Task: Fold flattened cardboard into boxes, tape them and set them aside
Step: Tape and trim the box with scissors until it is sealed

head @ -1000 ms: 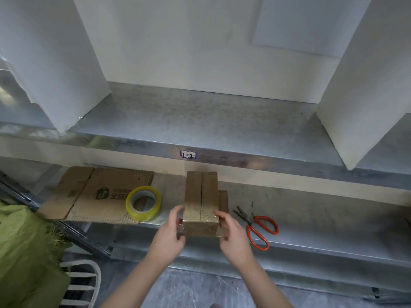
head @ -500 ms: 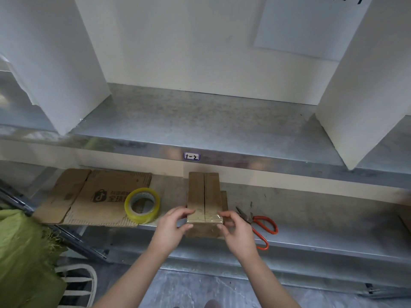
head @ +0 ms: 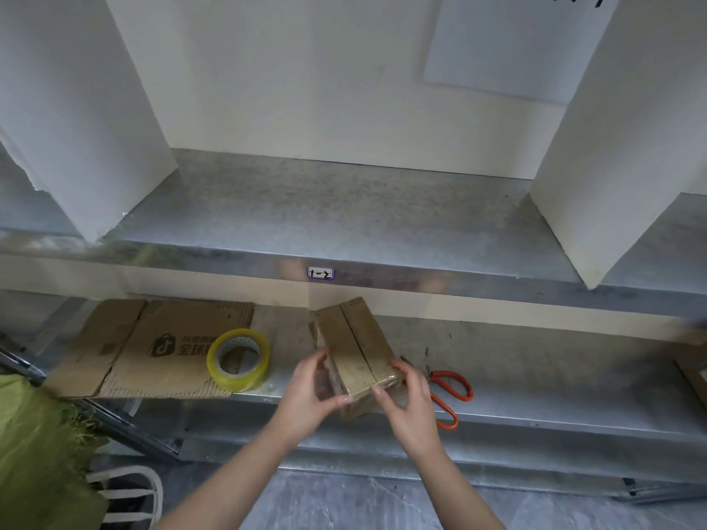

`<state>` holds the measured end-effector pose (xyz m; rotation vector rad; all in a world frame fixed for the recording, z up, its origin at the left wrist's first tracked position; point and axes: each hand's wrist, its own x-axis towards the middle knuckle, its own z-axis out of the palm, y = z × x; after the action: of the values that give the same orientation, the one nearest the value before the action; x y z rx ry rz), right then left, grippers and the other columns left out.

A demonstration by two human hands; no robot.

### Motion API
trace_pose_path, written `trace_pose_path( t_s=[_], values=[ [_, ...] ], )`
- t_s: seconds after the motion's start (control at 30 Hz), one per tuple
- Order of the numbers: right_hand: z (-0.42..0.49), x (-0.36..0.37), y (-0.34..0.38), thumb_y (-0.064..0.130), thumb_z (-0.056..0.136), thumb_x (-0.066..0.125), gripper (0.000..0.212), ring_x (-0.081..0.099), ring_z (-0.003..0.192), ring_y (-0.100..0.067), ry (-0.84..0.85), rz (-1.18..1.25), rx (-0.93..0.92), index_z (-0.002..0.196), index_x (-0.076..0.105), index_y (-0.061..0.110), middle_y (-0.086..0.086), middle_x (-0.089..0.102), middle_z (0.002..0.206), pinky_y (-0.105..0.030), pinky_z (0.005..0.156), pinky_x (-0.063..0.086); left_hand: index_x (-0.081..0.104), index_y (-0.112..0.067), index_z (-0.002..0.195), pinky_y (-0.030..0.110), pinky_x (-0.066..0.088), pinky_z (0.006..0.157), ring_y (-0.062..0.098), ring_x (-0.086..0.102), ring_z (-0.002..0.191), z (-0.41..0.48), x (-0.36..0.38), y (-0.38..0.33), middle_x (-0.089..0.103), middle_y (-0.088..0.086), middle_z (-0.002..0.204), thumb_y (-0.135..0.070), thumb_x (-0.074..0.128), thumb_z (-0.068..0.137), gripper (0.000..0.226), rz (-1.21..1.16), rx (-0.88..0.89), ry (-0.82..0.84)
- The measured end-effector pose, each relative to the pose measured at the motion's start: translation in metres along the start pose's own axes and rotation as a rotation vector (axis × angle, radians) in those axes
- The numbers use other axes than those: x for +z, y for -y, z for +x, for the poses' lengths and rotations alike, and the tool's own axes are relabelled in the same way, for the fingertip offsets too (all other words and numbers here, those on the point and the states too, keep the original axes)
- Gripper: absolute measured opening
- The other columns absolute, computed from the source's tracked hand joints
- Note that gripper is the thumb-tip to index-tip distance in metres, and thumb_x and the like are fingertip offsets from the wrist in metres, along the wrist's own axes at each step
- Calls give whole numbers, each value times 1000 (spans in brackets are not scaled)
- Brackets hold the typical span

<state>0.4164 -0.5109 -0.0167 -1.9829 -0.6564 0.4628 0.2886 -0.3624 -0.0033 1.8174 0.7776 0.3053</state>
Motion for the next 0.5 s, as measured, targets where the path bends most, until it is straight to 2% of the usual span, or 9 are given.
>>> trace_pose_path(
  t_s=[0.07,0.1,0.2,0.3,0.4,0.43,0.5],
  values=[
    [-2,4,5,45,80,73,59,41,124,-7,16,18,50,129,41,39,8,43,134,-26,103,34,20,-35,148,34,25,115,12,26,138,23,-15,-5,18,-10,151,-42,85,65,105,184,18,104],
    [-3,6,7,46,80,74,62,40,125,-8,27,29,73,131,38,39,7,42,136,-27,104,33,17,-37,149,33,17,116,15,16,143,34,-23,-8,7,-8,156,-45,84,64,109,267,46,142],
    [-2,13,12,50,79,73,73,37,132,-14,63,1,103,137,32,36,5,37,143,-31,107,33,14,-31,151,32,14,117,17,3,147,65,-38,-11,-10,-8,159,-47,84,63,114,423,95,206],
    [-2,13,16,52,78,73,82,35,135,-19,31,-47,130,143,28,29,0,31,146,-34,108,32,21,-29,150,33,15,117,14,5,146,82,-46,-11,-6,-13,159,-46,83,64,107,485,88,286],
    [-7,11,16,54,74,76,94,39,132,-23,-64,-73,159,145,24,20,-6,30,145,-34,106,37,30,-35,142,41,15,119,19,2,146,87,-55,-5,4,-10,157,-48,81,67,92,536,134,291],
    [-9,12,15,51,74,77,93,42,131,-23,-71,-51,176,143,25,19,-6,33,144,-32,104,39,31,-38,140,40,17,118,20,6,146,86,-58,-2,6,-7,156,-47,81,68,88,538,145,304],
    [-12,17,13,41,77,78,81,47,128,-21,-86,26,168,137,26,25,-6,41,142,-32,103,43,31,-41,133,33,27,113,22,27,137,81,-61,3,18,-2,147,-43,82,69,81,494,156,307]
  ],
)
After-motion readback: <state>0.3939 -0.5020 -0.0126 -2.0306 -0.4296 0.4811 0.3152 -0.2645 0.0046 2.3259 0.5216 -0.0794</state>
